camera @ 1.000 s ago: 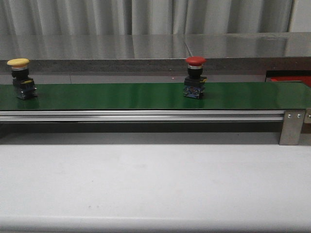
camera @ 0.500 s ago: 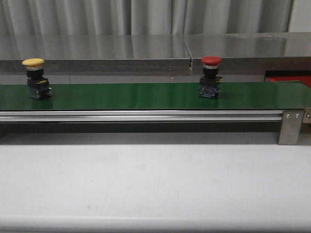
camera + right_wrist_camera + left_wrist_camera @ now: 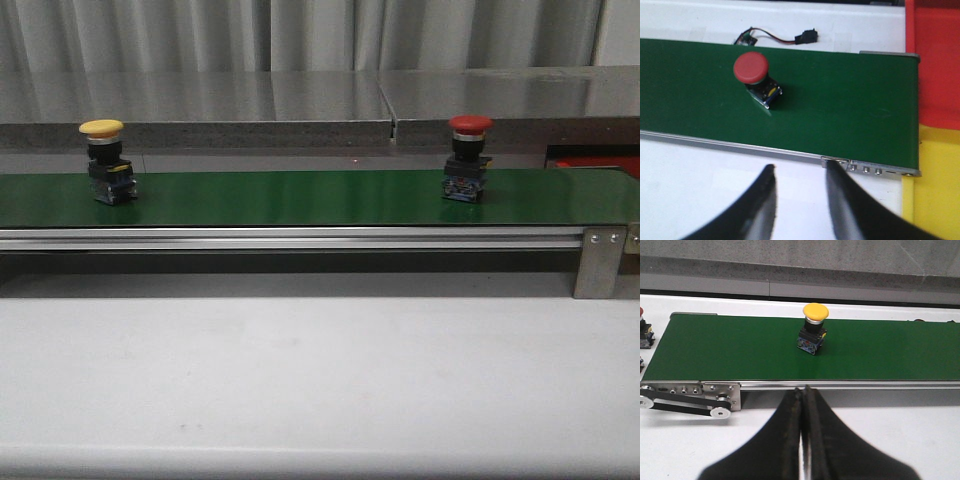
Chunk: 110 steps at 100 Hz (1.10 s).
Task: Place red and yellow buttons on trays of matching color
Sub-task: 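Reach the right gripper to the red button on the belt and grasp, then carry the red button into the red tray and open the right gripper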
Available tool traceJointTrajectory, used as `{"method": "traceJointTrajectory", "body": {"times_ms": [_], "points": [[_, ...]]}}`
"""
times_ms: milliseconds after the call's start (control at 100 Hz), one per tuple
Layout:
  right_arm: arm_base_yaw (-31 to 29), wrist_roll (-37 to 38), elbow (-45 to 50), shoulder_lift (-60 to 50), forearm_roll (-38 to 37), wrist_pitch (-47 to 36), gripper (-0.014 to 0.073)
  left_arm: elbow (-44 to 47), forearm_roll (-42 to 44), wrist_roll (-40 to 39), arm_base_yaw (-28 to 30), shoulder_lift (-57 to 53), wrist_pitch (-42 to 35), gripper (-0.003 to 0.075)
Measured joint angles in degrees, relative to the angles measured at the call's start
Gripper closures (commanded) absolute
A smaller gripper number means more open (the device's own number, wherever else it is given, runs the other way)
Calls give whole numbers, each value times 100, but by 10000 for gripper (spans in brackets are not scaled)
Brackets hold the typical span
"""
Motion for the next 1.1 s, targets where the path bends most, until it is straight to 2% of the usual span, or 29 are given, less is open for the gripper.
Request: {"method": "traceJointTrajectory", "body": {"times_ms": [60, 190, 770, 1020, 1100], "points": [[0, -44, -68, 192, 12, 12, -79, 0, 0, 0, 0, 0, 0, 739], [0, -104, -213, 553, 12, -24, -45, 0, 0, 0, 0, 0, 0, 739], [0, -478, -1910, 2804, 22, 90, -44, 0, 0, 0, 0, 0, 0, 739], [-140, -487, -2639, 3711, 11, 410, -41, 0, 0, 0, 0, 0, 0, 739], [-184, -487, -2771, 3974, 11, 536, 7, 0, 0, 0, 0, 0, 0, 739]]}}
